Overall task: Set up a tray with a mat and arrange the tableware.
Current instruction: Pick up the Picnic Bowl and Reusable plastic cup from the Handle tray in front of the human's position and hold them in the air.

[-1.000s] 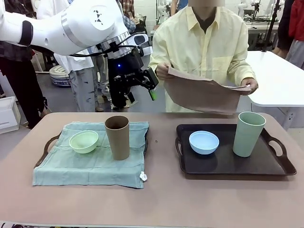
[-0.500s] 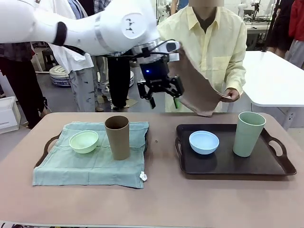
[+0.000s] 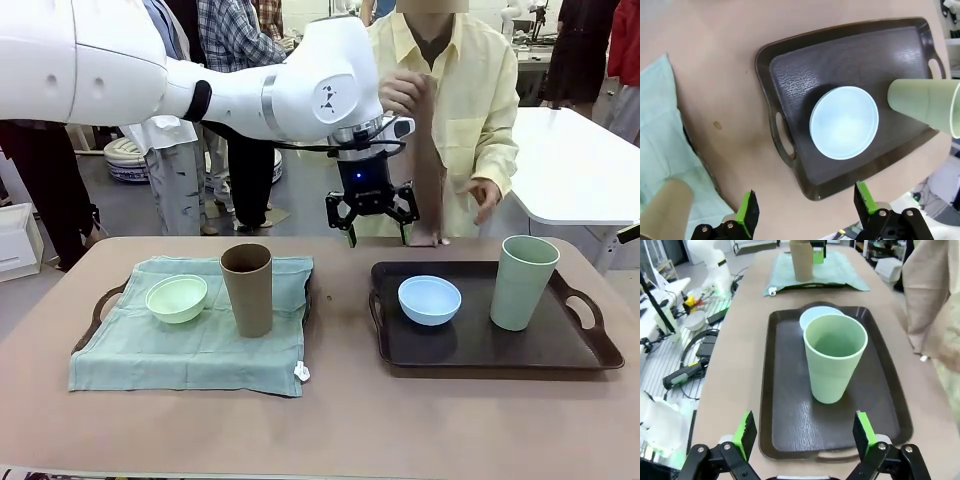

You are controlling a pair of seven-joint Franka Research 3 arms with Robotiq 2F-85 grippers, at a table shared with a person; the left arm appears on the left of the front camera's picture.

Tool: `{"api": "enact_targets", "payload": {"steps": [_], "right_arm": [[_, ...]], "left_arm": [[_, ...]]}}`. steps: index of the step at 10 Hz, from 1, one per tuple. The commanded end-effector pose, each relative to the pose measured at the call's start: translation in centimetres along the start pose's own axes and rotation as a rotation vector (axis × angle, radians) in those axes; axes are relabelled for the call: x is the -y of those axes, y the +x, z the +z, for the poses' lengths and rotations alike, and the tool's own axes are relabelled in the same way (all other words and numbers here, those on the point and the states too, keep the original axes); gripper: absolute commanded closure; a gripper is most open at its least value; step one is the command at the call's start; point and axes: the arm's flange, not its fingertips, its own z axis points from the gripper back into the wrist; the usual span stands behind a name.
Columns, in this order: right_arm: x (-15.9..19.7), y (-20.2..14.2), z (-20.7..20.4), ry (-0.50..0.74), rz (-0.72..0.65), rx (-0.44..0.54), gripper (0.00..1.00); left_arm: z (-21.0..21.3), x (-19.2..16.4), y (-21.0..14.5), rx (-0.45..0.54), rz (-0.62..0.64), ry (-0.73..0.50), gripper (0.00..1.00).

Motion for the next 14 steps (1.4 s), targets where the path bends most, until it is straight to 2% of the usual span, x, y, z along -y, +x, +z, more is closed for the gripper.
{"api": "enact_targets", "payload": {"steps": [1, 4, 5, 7, 10, 14], "right_arm": [[-0.5, -0.5, 1.1, -0.028, -0.012, -0.001, 0.00], [-0.4, -0.5, 0.8, -0.018, -0.011, 0.001, 0.00], [0.1, -0.7, -0.9, 0.010, -0.010, -0.014, 0.00], [1.9, -2.2, -2.6, -0.023, -0.057, 0.008, 0.00], [3.1, -3.5, -5.2, -0.032, -0.087, 0.017, 0.00], [4.0, -2.8, -9.2, -0.011, -0.064, 0.012, 0.00]], "left_arm": [[1.6, -0.7, -0.4, 0.013, -0.027, 0.003, 0.00], [0.9, -0.2, 0.0, 0.013, -0.007, 0.000, 0.00], [0.1, -1.3, 1.1, -0.017, 0.051, -0.056, 0.00], [-1.1, -1.4, 1.6, 0.025, 0.110, -0.012, 0.00], [-2.7, -0.6, 1.0, 0.107, 0.058, 0.053, 0.00], [-5.1, 0.6, 0.4, 0.083, 0.004, 0.120, 0.00]]}}
